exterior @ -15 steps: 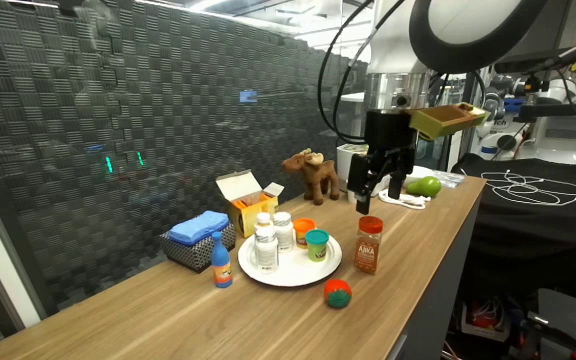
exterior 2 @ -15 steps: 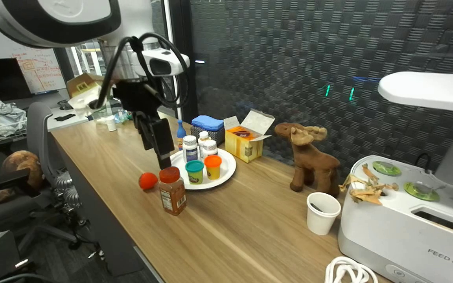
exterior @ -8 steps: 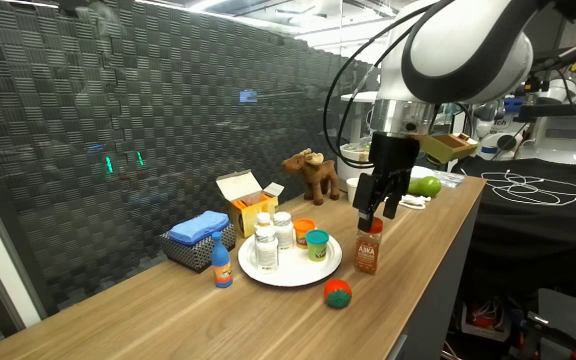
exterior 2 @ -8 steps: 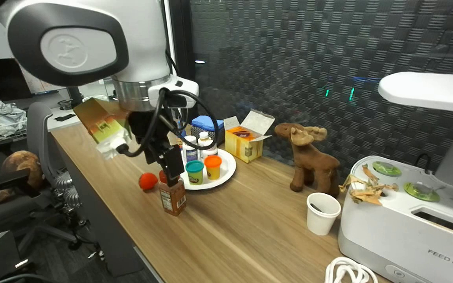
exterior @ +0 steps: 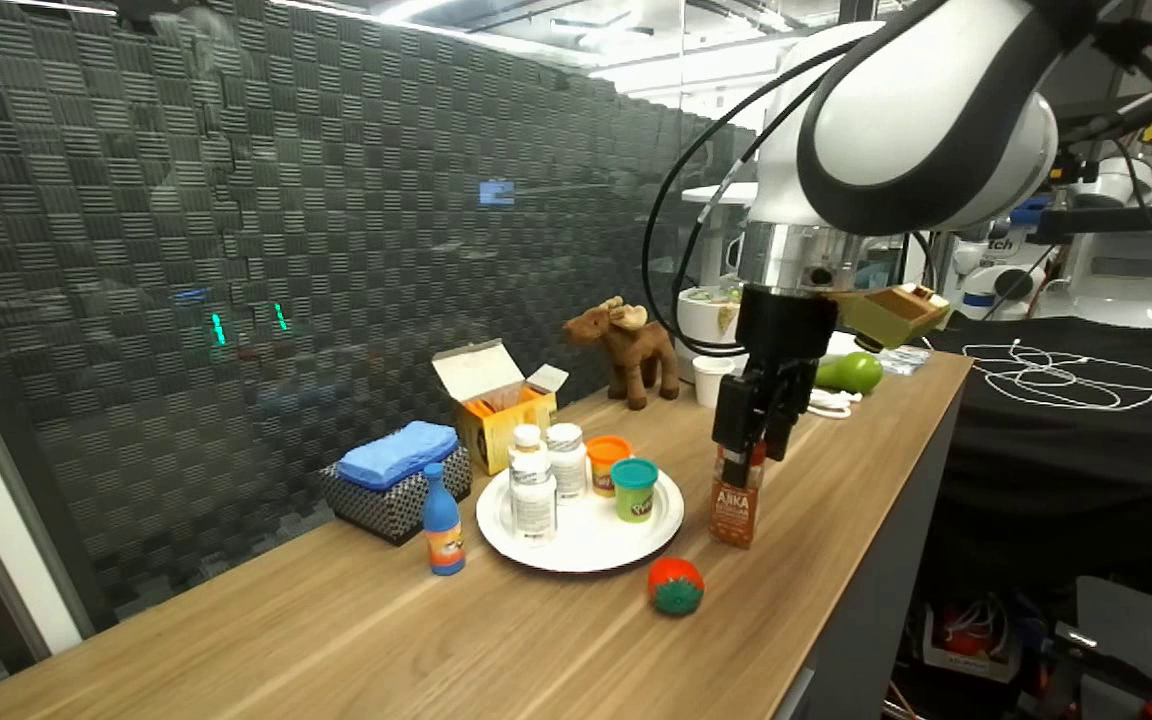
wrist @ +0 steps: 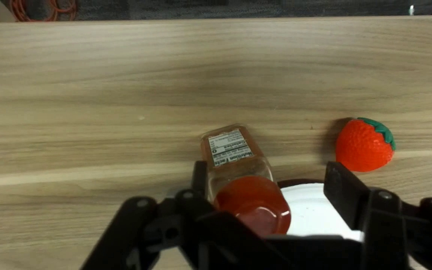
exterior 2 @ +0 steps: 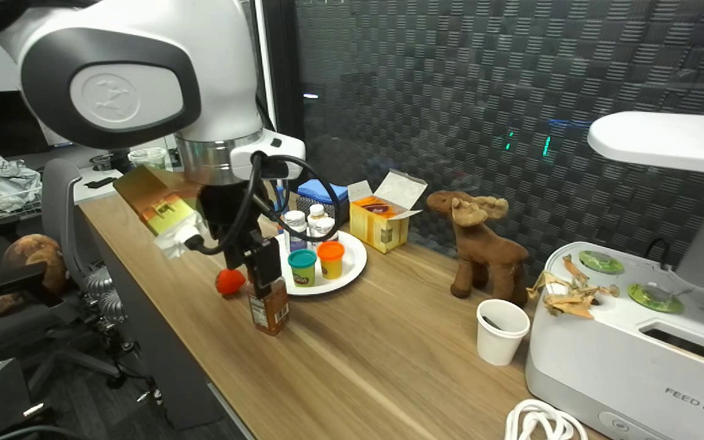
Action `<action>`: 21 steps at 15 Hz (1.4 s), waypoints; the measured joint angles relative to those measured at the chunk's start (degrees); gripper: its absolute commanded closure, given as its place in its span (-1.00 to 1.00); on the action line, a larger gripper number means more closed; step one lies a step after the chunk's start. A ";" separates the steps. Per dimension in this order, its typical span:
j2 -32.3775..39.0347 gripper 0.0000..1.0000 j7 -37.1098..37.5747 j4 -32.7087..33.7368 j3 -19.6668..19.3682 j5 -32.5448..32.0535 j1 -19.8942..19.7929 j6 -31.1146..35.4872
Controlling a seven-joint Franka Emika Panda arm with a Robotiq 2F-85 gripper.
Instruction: Put the containers and strawberry toy on the white plate
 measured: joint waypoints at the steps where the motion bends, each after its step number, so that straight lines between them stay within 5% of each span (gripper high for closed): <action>1: -0.66 0.20 2.35 -0.32 0.18 -2.64 0.00 0.00; 6: -4.16 0.86 13.36 -1.45 1.50 -15.17 -0.02 -0.75; 8: -4.37 0.17 15.51 -1.45 2.10 -17.56 -0.03 -1.41; 10: -4.24 0.06 16.25 -1.45 2.45 -18.22 -0.03 -2.31; 16: -3.93 -0.87 16.28 -1.45 2.66 -18.23 -0.03 -4.08; 21: -3.90 -1.00 16.28 -1.34 2.63 -18.22 -0.04 -3.09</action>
